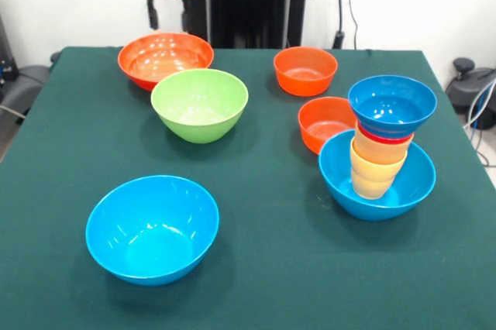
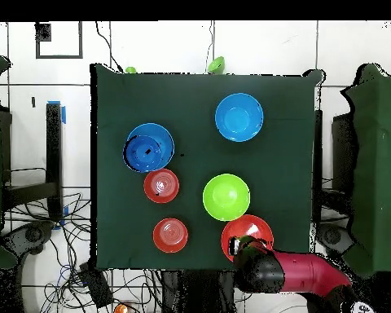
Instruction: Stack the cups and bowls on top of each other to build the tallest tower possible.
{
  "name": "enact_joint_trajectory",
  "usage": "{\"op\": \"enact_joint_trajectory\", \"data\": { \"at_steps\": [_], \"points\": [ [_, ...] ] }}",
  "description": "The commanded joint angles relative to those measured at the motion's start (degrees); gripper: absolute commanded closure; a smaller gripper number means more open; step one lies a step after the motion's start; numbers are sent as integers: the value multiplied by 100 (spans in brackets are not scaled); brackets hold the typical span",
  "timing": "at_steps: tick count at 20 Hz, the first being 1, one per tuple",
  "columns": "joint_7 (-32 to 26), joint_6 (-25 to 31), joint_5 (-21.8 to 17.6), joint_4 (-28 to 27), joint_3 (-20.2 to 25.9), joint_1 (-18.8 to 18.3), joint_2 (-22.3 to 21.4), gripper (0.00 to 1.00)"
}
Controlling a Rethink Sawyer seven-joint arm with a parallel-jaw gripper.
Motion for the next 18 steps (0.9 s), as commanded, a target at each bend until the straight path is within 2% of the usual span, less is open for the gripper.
{"op": "enact_joint_trajectory", "data": {
  "at_steps": [1,5,8,11,13,16,18],
  "points": [
    [-798,254,-335,307,1295,-48,607,0],
    [-696,264,-445,195,1297,-19,675,0],
    [-741,194,-688,26,1331,123,477,0],
    [-834,52,-1275,-381,1177,377,333,0],
    [-907,-51,-1659,-717,1194,413,415,0],
    [-1029,18,-1835,-862,1437,268,467,0],
    [-1036,166,-1821,-922,1542,185,443,0]
  ]
}}
